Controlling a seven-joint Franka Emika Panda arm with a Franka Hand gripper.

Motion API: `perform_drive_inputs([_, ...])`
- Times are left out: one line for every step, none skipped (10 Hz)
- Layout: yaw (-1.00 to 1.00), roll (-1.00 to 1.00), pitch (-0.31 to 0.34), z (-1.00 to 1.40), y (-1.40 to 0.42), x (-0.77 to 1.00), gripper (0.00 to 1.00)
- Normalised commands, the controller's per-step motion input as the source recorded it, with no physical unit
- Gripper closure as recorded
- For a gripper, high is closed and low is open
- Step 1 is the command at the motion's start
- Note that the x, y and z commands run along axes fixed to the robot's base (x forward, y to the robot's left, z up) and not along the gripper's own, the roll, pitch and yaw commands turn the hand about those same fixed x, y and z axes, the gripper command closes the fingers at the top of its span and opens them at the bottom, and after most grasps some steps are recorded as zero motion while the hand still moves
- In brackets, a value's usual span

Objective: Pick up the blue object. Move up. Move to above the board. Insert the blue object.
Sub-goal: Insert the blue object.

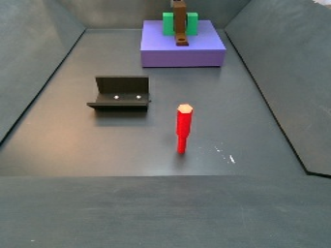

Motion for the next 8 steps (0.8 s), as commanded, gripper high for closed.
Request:
perform_drive_inputs([-0.12, 0.00, -0.126, -0.61, 0.05, -0.23, 1.00])
perform_drive_inputs([-0.15, 0.00, -0.061, -0.43, 0.15, -0.19, 1.00])
perform_drive_inputs([-0.11, -0.07, 0.047, 0.00, 0.17, 0.00, 1.00])
perform_drive_inputs([-0.04, -0.02, 0.000, -0.18, 0.00, 0.00, 1.00])
perform_drive_inputs([-0.03, -0.04, -0.159, -0.67, 0.00, 0.00, 1.00])
perform_drive_inputs([0.00, -0.02, -0.124, -0.48, 0.00, 0.00, 1.00])
perform_drive_inputs([0.00, 0.00, 0.000, 0.00, 0.00, 0.00, 1.00])
perform_drive_inputs([0.00, 0.00, 0.000, 0.00, 0.00, 0.00, 1.00])
